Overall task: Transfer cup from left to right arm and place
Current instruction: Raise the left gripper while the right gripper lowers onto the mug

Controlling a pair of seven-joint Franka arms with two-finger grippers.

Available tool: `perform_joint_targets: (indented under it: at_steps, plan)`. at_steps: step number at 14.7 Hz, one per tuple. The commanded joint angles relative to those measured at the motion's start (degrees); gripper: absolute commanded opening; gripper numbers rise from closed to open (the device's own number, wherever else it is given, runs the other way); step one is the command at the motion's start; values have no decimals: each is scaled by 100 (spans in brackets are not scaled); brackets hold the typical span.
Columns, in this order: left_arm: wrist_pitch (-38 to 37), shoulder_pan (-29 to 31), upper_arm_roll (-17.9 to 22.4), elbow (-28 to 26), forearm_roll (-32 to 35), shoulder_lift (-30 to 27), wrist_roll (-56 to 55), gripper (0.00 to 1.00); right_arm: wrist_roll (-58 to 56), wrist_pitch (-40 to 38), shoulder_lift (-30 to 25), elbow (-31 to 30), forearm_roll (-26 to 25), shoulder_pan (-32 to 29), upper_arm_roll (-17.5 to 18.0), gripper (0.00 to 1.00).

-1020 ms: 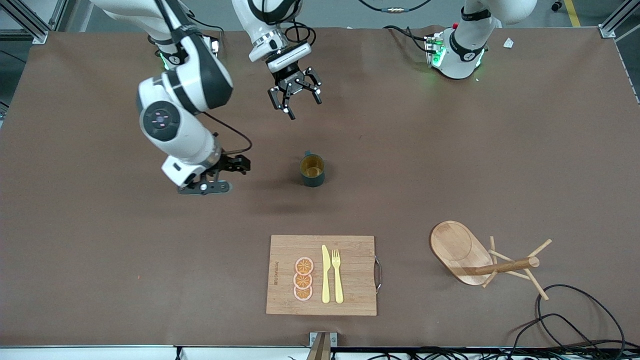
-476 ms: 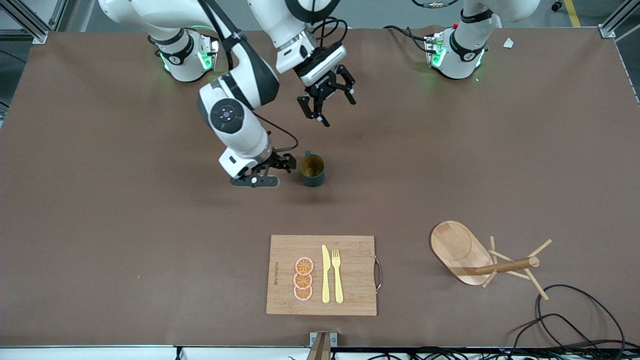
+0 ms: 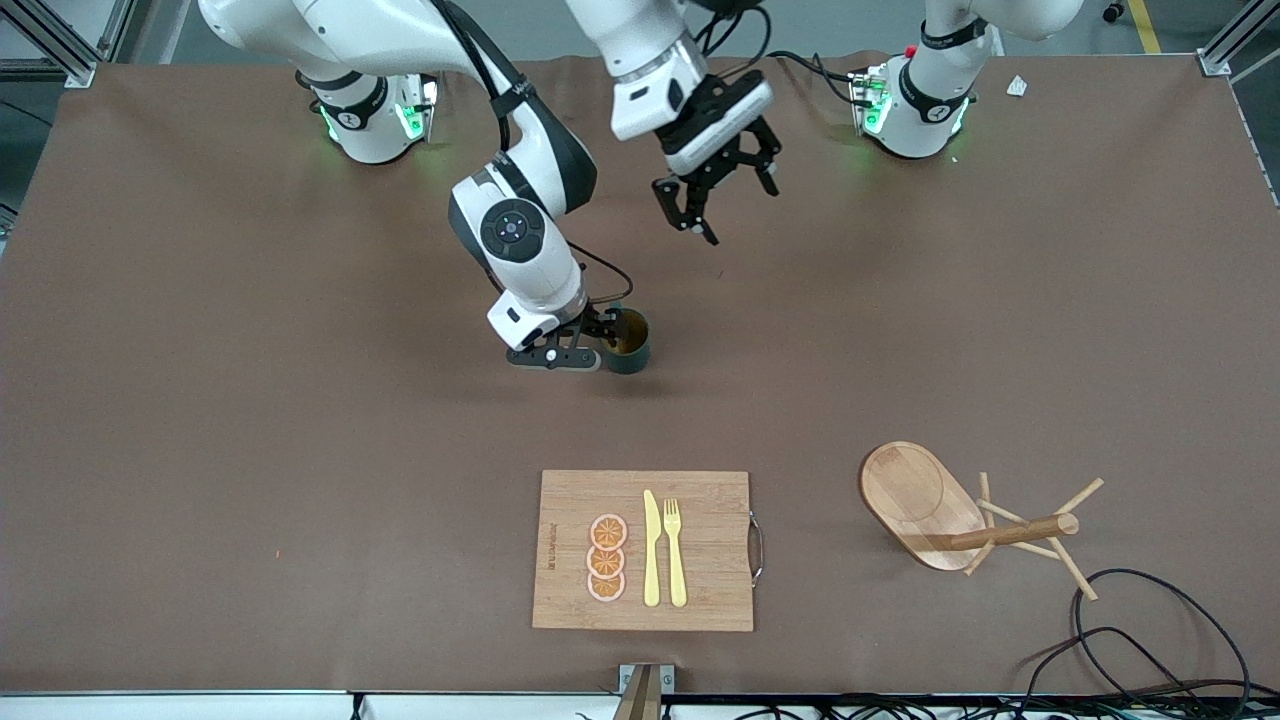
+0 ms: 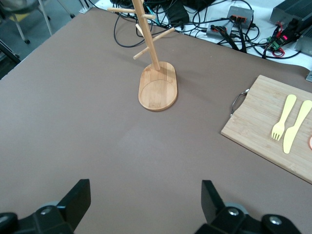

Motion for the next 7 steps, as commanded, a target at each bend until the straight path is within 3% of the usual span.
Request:
perform_joint_targets:
  at_steps: [1, 3, 7]
  plan:
    - [217, 537, -36, -184, -313, -372, 670, 100, 74, 142, 169, 69, 86, 162, -63, 92]
    - [252, 993, -27, -9, -619, -452, 1285, 100, 74, 265, 249, 70, 59, 215, -63, 85]
    - [252, 1899, -27, 370, -1253, -461, 2340, 100, -14, 354, 380, 114, -2, 285, -72, 48]
